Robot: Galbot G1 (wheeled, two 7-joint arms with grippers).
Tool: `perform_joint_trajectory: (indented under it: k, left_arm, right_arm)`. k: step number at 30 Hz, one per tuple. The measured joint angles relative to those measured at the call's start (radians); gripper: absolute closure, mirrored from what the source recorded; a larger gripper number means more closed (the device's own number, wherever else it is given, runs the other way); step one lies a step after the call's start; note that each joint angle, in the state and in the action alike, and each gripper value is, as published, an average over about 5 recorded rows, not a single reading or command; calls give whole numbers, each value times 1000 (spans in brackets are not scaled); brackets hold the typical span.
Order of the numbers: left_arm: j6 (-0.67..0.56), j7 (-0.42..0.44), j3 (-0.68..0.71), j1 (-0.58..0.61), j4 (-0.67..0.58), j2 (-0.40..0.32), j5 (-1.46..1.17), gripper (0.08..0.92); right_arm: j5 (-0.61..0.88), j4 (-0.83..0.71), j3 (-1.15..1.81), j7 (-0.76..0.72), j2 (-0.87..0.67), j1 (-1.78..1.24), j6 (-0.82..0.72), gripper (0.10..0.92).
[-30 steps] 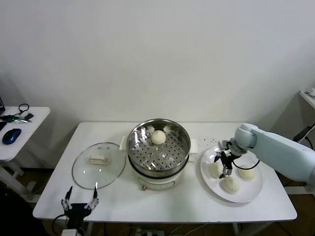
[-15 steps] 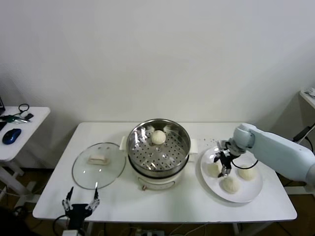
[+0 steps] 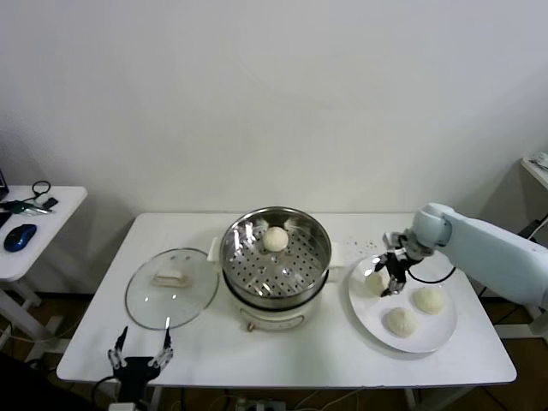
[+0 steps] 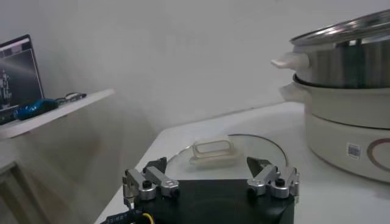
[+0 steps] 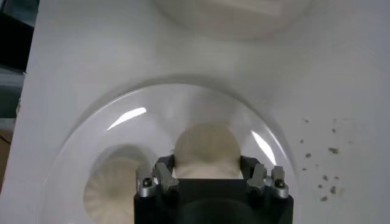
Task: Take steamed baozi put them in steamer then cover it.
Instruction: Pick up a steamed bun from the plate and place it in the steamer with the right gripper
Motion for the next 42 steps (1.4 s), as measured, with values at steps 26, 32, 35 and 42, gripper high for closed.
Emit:
perform_joint_trajectory:
  k: [26,32,35,42]
  left_arm:
    - [-10,-1,52,17,-33,-4,12,177]
    - [-13,-1,57,26,-38,3,6,177]
    - [-16,-1,57,29,-40,6,3,177]
    - [-21,-2,53,31,-41,10,-5,177]
  right_arm:
    - [544,149,-322,115,242,486,-154,330]
    - [611,144,-351,159,356,481,-189,330]
    - [631,134,-362,177,408,466,-203,330]
    - [644,105,-389,204,507,418,-221,330]
